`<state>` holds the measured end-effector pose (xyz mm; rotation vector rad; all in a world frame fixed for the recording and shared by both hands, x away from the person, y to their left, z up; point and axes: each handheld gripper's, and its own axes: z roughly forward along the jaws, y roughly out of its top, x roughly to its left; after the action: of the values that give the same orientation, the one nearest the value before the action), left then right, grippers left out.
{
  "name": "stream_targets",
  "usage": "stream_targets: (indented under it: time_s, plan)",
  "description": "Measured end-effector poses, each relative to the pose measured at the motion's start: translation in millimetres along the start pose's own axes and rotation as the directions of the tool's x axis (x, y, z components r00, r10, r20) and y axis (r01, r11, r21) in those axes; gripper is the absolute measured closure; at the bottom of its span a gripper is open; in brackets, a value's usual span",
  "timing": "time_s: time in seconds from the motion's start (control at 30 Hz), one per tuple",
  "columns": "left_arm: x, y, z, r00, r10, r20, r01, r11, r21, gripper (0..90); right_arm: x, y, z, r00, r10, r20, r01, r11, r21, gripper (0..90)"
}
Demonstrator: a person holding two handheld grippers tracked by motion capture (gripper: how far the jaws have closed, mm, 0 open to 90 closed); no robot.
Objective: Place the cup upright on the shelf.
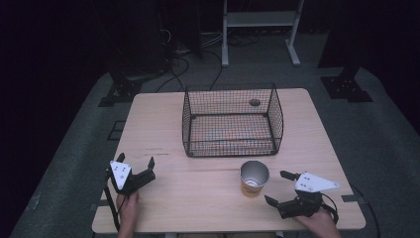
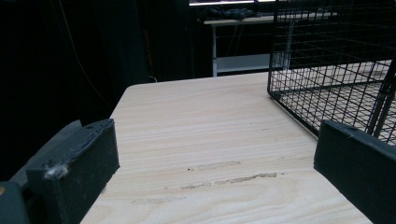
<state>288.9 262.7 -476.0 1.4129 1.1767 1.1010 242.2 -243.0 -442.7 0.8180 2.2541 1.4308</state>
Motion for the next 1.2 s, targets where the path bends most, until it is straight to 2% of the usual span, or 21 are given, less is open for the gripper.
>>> stream_targets:
  time_s: [0.13,0.33,1.2]
  plan:
    - [0.0,0.0,0.0,1.0000,0.002,0.000,-0.002,1.0000,0.001,0.0,1.4,1.3,2.4,1.0000,-0.002,-0.004,0.002,1.000,-0.003,2.8]
    - [0.1,0.0,0.1,1.0000,0.000,0.002,0.000,1.0000,-0.001,0.0,5.2,6.4,13.1,0.9994,0.002,-0.035,-0.002,1.000,0.002,2.3]
    - [0.2,0.0,0.1,1.0000,0.001,0.004,-0.001,1.0000,-0.001,0.0,9.7,21.9,49.2,0.9985,0.000,-0.054,0.001,1.000,0.012,1.4]
